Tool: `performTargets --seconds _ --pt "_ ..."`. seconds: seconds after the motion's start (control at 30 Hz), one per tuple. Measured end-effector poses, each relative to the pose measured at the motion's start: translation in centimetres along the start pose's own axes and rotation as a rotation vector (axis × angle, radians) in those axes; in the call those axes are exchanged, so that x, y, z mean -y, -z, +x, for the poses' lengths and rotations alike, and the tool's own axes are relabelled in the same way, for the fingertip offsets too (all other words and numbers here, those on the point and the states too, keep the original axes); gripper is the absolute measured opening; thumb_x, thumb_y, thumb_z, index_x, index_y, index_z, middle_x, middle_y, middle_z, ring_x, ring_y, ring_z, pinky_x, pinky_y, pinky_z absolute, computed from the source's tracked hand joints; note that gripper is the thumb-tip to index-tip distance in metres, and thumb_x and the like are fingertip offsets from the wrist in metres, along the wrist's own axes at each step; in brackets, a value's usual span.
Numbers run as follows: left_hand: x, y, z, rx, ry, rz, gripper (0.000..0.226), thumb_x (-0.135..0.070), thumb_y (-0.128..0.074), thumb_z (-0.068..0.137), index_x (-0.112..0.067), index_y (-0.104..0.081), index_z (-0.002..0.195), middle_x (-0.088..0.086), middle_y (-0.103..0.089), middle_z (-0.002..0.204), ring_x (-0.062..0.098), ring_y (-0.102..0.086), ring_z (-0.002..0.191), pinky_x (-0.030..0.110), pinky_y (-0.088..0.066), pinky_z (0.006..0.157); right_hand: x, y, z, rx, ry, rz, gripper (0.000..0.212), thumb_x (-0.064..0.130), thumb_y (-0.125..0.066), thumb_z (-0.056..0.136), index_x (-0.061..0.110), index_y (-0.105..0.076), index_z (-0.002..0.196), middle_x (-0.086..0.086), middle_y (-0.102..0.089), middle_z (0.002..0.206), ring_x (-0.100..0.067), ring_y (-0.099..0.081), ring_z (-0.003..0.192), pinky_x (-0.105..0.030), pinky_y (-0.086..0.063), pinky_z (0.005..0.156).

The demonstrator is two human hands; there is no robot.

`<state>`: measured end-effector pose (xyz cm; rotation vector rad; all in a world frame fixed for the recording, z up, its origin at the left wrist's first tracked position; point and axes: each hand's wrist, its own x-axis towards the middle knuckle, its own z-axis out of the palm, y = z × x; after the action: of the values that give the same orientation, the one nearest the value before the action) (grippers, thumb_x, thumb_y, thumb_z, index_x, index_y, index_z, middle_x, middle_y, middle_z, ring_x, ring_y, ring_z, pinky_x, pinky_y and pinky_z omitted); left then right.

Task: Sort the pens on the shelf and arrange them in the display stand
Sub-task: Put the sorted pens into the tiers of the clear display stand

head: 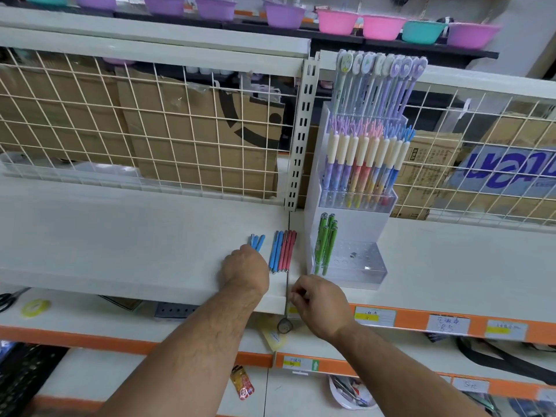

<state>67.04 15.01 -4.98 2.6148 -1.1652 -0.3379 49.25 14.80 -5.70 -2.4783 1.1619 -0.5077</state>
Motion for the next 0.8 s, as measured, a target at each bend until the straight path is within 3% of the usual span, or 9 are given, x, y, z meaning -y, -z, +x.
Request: performTargets --seconds 0.1,0.23,0.37,0.4,0.47,0.53,0.6,0.8 --pt "0.9 0.3 -0.6 -0.023 0.000 -0.077 0.028 -0.015 -0.057 0.091 -0.007 -0.052 0.118 0.010 -0.061 0.120 0.025 -0.060 0.109 0.034 -0.052 0.083 0.5 0.3 0.1 0.026 -0.034 -0.016 0.009 0.026 -0.060 0.097 0.023 -0.069 0.096 0.008 -0.065 0.095 -0.010 -0.055 0.085 -0.025 -0.045 0.075" --pt "1.4 0.8 -2.1 -0.061 -0.057 -0.294 0.009 -0.011 -0.047 0.096 -0.009 -0.047 0.106 0.009 -0.062 0.103 0.025 -0.063 0.088 0.036 -0.054 0.067 1.5 0.9 0.6 0.087 -0.125 -0.018 0.011 0.025 -0.060 0.096 0.023 -0.071 0.098 0.008 -0.070 0.096 -0.013 -0.061 0.087 -0.029 -0.051 0.077" --pt "1.0 1.6 -4.2 -0.012 -0.185 -0.525 0.013 -0.022 -0.033 0.106 -0.012 -0.041 0.103 0.001 -0.055 0.086 0.013 -0.052 0.068 0.029 -0.036 0.051 2.9 1.5 0.8 -0.035 -0.245 0.281 0.009 0.017 -0.063 0.095 0.020 -0.068 0.088 0.007 -0.069 0.077 0.000 -0.061 0.068 -0.018 -0.048 0.065" --pt "0.9 1.8 -4.8 0.001 -0.193 -0.590 0.015 -0.023 -0.032 0.106 -0.012 -0.042 0.104 -0.001 -0.054 0.086 0.011 -0.051 0.068 0.027 -0.034 0.050 3.5 1.8 0.8 -0.094 -0.283 0.370 0.012 0.018 -0.063 0.096 0.019 -0.066 0.084 0.007 -0.066 0.071 0.002 -0.060 0.061 -0.014 -0.045 0.060" --pt "0.6 1.8 -5.8 0.033 -0.196 -0.705 0.018 -0.025 -0.032 0.106 -0.012 -0.045 0.106 0.000 -0.055 0.089 0.010 -0.051 0.068 0.025 -0.035 0.050 4.5 2.3 0.9 -0.188 -0.350 0.515 0.015 0.021 -0.064 0.095 0.017 -0.064 0.081 0.003 -0.064 0.068 -0.001 -0.059 0.056 -0.018 -0.046 0.056" --pt "0.5 1.4 -6.7 0.065 -0.224 -0.777 0.020 -0.026 -0.033 0.106 -0.012 -0.048 0.104 0.003 -0.058 0.087 0.014 -0.050 0.066 0.026 -0.037 0.050 5.2 2.6 1.1 -0.250 -0.386 0.626 0.012 0.023 -0.068 0.092 0.014 -0.066 0.084 -0.003 -0.067 0.073 -0.014 -0.064 0.063 -0.026 -0.050 0.056" --pt "0.3 1.1 -7.6 0.102 -0.258 -0.836 0.019 -0.026 -0.035 0.106 -0.015 -0.050 0.104 0.002 -0.057 0.081 0.013 -0.047 0.062 0.023 -0.036 0.047 5.5 3.0 1.1 -0.288 -0.398 0.727 0.010 0.021 -0.072 0.089 0.013 -0.067 0.087 -0.003 -0.068 0.073 -0.015 -0.064 0.063 -0.025 -0.047 0.052" --pt "-1.1 0.6 -9.7 0.160 -0.355 -0.973 0.011 -0.019 -0.038 0.105 -0.020 -0.046 0.099 0.004 -0.055 0.082 0.014 -0.047 0.066 0.031 -0.039 0.058 4.5 4.8 0.3 -0.323 -0.375 0.778 0.011 0.015 -0.073 0.089 0.008 -0.065 0.084 -0.007 -0.068 0.071 -0.012 -0.064 0.058 -0.027 -0.047 0.053"
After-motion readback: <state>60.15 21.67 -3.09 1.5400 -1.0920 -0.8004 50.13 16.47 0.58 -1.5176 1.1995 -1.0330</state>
